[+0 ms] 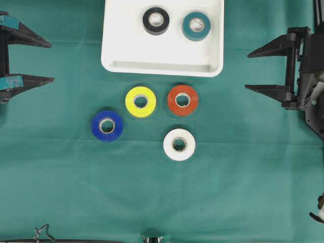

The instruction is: Pick up the tape from a random location and place it into the white case.

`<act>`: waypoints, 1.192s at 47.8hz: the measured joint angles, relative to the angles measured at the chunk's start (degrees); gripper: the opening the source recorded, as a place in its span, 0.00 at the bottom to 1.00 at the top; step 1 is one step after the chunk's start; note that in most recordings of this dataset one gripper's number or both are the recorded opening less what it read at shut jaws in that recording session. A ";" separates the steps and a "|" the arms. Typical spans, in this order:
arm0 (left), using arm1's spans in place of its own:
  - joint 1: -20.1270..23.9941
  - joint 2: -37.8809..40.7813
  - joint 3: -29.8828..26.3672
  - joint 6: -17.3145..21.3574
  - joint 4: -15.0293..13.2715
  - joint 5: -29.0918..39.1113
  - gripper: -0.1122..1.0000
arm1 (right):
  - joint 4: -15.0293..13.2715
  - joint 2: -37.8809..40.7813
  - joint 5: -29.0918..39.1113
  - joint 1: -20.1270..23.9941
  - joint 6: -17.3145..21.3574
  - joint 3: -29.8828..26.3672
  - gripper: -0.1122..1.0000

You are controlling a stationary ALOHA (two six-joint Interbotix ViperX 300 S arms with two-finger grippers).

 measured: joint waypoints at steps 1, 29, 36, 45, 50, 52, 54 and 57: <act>0.09 -0.09 0.18 0.00 -0.09 0.00 0.99 | 0.18 0.00 -0.26 0.00 0.00 0.18 0.87; -0.09 -0.26 0.53 0.00 -0.09 0.00 0.99 | 0.62 -0.35 -1.14 0.00 0.00 0.62 0.87; -1.93 -0.26 0.53 0.00 -0.09 0.00 0.99 | 0.53 -0.44 -1.14 0.00 0.00 0.53 0.87; -6.59 -0.26 0.53 0.00 0.00 -0.09 0.99 | 0.53 -0.44 -1.14 0.00 0.00 0.62 0.87; -8.53 -0.26 0.53 0.00 0.00 -0.35 0.99 | 0.53 -0.44 -1.14 0.00 0.00 0.62 0.87; -8.79 -0.18 0.53 0.00 -0.09 -0.35 0.99 | 0.53 -0.44 -1.14 0.00 0.00 0.62 0.87; -8.88 -0.09 0.53 0.00 0.00 -0.35 0.99 | 0.53 -0.35 -1.14 0.00 0.00 0.62 0.87; -8.88 0.09 0.53 0.00 -0.09 -0.44 0.99 | 0.53 -0.44 -1.14 0.00 0.00 0.62 0.87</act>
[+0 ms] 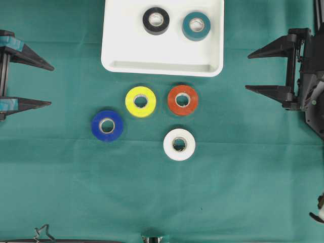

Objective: Pick up the tape from a random location and place it into the white case.
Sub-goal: 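Move the left gripper over the red tape roll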

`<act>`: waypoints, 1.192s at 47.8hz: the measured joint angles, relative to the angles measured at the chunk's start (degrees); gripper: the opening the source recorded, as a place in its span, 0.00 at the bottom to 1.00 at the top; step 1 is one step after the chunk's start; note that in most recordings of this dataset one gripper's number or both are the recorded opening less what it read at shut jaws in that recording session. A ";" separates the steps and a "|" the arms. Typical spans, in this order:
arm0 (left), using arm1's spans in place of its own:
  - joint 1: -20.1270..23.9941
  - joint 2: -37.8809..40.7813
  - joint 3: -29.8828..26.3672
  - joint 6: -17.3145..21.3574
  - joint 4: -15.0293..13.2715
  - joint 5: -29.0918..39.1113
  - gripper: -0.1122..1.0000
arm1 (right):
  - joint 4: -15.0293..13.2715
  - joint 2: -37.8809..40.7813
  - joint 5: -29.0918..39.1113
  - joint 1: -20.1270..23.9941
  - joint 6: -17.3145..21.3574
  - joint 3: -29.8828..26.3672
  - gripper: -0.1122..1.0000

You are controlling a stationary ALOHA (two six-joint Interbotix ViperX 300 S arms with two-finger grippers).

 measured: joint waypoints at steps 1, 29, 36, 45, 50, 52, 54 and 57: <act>0.09 0.09 0.00 0.00 0.00 -0.09 0.99 | 0.00 0.00 0.00 0.00 0.00 0.00 0.87; 0.00 13.45 -3.69 -2.55 0.00 -11.43 0.99 | 0.00 0.00 0.00 0.00 -0.09 0.00 0.87; 0.00 20.65 -8.44 -2.55 0.00 -12.92 0.99 | 0.00 0.09 0.26 0.00 -0.09 0.00 0.86; 0.00 29.44 -16.08 -2.55 0.00 -13.27 0.99 | 0.00 0.00 0.35 0.00 -0.09 0.00 0.84; 0.00 33.49 -20.13 -2.55 0.00 -13.36 0.99 | 0.09 0.00 0.44 0.00 -0.09 0.00 0.84; 0.00 34.98 -21.62 -2.37 0.00 -13.27 0.99 | 0.00 0.00 0.44 0.00 -0.09 0.00 0.84; 0.00 36.30 -23.20 -2.20 0.09 -13.36 0.99 | 0.00 0.00 0.44 0.00 -0.09 0.00 0.84; -0.09 38.50 -25.84 -1.93 0.00 -13.27 0.99 | 0.00 0.00 0.44 0.00 -0.18 -0.09 0.84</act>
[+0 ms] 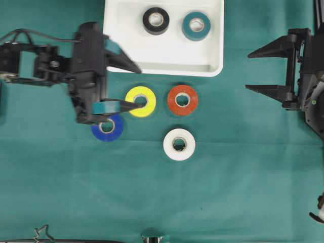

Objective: Pick up the tape from a random location and place it into the white case.
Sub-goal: 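Move the left gripper over the red tape roll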

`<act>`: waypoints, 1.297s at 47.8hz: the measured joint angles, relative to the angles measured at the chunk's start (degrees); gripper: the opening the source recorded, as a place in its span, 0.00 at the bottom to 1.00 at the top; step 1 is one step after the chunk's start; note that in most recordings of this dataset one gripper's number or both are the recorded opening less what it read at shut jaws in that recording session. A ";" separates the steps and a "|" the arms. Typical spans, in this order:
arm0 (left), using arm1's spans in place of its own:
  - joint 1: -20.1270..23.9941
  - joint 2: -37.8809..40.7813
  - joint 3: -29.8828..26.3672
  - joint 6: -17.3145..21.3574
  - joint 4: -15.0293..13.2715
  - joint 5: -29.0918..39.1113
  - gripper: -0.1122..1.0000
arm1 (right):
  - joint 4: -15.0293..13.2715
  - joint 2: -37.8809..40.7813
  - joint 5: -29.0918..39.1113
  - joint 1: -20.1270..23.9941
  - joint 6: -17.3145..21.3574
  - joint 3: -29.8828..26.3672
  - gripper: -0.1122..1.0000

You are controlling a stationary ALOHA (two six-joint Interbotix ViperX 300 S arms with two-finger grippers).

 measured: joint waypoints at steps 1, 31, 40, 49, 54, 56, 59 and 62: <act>0.00 0.70 -0.88 0.00 0.00 0.00 0.99 | 0.00 0.00 0.09 0.00 0.00 0.00 0.84; -0.09 12.04 -14.06 2.02 0.09 1.05 0.99 | 0.00 0.00 0.35 0.00 -0.26 0.09 0.84; -0.09 12.74 -15.21 2.11 0.09 1.67 0.99 | -0.09 0.00 0.53 0.00 -0.26 0.00 0.84; -0.09 12.83 -15.29 1.85 0.09 1.76 0.99 | -0.09 0.00 0.53 0.00 -0.26 0.00 0.84; -0.09 12.92 -15.56 1.67 0.09 1.76 0.99 | -0.09 0.00 0.62 0.00 -0.26 0.09 0.84; -0.09 13.10 -15.91 1.58 0.09 2.20 0.99 | -0.09 0.00 0.70 0.00 -0.26 0.00 0.84; -0.09 13.54 -16.79 1.14 0.00 3.87 0.99 | -0.09 0.00 0.70 0.00 -0.26 0.09 0.84; -0.09 14.33 -18.19 0.79 0.00 6.42 0.99 | -0.09 0.00 0.79 0.00 -0.26 0.09 0.84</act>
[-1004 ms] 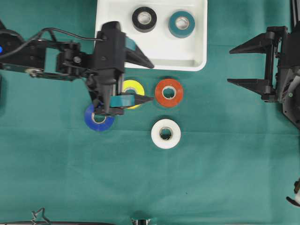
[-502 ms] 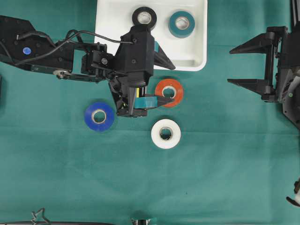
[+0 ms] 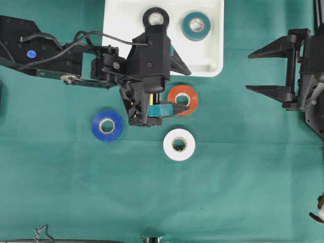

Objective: Pick up the tape from a random location and place it into the white case.
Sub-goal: 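Lower the left gripper into the red roll's hole and close on its rim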

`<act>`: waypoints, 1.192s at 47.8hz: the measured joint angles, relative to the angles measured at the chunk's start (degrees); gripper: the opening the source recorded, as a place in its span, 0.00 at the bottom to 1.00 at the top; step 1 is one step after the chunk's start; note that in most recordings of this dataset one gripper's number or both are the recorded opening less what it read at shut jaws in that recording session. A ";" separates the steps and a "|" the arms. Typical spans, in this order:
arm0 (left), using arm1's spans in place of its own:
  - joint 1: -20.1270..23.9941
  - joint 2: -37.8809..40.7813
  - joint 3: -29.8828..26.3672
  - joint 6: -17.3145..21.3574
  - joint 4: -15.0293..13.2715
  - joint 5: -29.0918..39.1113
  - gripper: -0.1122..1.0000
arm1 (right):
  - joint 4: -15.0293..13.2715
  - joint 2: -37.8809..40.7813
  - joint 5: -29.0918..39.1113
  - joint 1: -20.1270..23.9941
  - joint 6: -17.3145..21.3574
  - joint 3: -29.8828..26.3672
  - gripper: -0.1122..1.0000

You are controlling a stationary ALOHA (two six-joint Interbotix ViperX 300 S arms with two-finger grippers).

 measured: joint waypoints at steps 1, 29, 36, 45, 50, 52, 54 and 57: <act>0.00 0.26 -0.53 -0.09 0.00 1.05 0.99 | 0.00 0.00 0.00 0.00 0.00 0.00 0.84; -0.09 11.16 -21.45 0.70 0.26 33.84 0.99 | -0.09 0.09 0.18 0.00 0.00 -0.09 0.84; -0.44 12.66 -24.43 0.79 0.35 37.18 0.99 | -0.09 0.18 0.26 0.00 0.00 0.00 0.84; -0.62 12.74 -24.79 0.88 0.53 37.53 0.99 | -0.09 0.09 0.44 0.00 -0.09 0.00 0.84; -0.62 12.74 -24.79 1.23 0.53 37.53 0.99 | -0.09 0.18 0.53 0.00 -0.09 -0.09 0.84; -0.62 12.74 -24.87 1.76 0.53 37.53 0.99 | -0.09 0.09 0.44 0.00 -0.09 0.00 0.84; -0.62 12.74 -24.79 2.37 0.53 37.53 0.99 | -0.09 0.09 0.53 0.00 -0.09 0.00 0.84; -0.62 12.74 -24.79 3.60 0.53 37.71 0.99 | -0.09 0.09 0.53 0.00 -0.09 0.00 0.84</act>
